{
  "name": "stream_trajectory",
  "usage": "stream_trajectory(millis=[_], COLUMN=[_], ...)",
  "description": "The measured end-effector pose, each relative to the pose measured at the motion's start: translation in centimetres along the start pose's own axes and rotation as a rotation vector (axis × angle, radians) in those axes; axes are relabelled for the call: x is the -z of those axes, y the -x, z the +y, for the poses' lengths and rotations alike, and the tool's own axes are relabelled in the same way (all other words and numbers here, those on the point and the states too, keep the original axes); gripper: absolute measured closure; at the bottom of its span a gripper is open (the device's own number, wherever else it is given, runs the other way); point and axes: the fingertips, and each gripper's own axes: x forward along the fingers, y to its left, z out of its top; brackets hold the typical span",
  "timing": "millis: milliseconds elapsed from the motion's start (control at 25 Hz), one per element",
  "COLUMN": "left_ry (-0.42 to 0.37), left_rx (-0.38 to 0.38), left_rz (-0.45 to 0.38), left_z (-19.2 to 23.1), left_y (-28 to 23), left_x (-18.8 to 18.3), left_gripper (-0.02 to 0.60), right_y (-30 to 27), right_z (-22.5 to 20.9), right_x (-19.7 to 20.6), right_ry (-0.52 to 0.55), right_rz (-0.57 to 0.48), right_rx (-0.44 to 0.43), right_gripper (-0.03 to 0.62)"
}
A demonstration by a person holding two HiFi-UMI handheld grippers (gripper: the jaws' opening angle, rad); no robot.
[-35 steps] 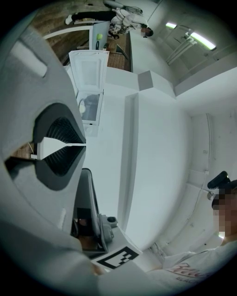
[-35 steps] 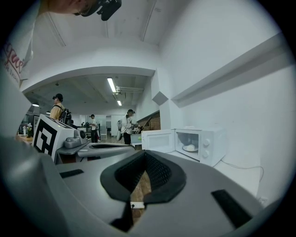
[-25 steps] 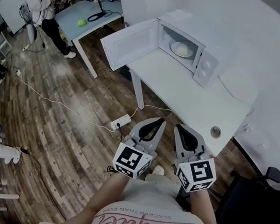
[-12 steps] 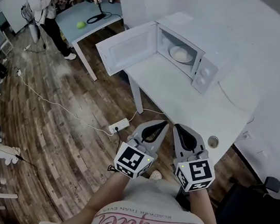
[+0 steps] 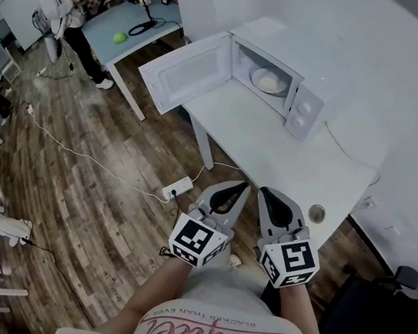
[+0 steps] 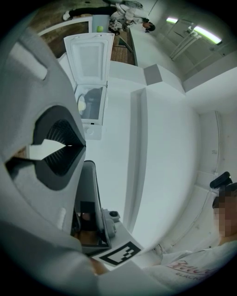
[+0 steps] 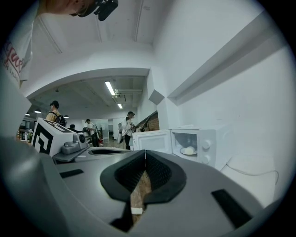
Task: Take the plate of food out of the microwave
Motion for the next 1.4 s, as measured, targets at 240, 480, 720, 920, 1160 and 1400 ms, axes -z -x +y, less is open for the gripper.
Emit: stream_trajectory(millis=[240, 480, 720, 920, 1160, 1400], left_ry=[0.008, 0.015, 0.051, 0.051, 0.049, 0.057], left_rx=[-0.004, 0.001, 0.001, -0.002, 0.018, 0.041], left_rz=[-0.007, -0.006, 0.005, -0.007, -0.024, -0.020], left_z=[-0.1, 0.7, 2.5, 4.7, 7.3, 10.4], left_y=[-0.3, -1.5, -2.6, -3.3, -4.4, -5.8], left_x=[0.5, 0.7, 1.4, 0.9, 0.2, 0.0], left_gripper=[0.577, 0.577, 0.577, 0.577, 0.577, 0.577], right_y=[-0.6, -1.5, -3.0, -5.0, -7.5, -10.2], right_z=[0.0, -0.6, -1.5, -2.5, -3.3, -3.7], right_x=[0.3, 0.6, 0.8, 0.1, -0.2, -0.5], right_ry=[-0.005, -0.028, -0.047, -0.060, -0.089, -0.097], right_rz=[0.005, 0.011, 0.009, -0.002, -0.016, -0.009], right_rx=[-0.022, -0.026, -0.013, 0.005, 0.033, 0.061], right_gripper=[0.582, 0.582, 0.582, 0.582, 0.582, 0.582])
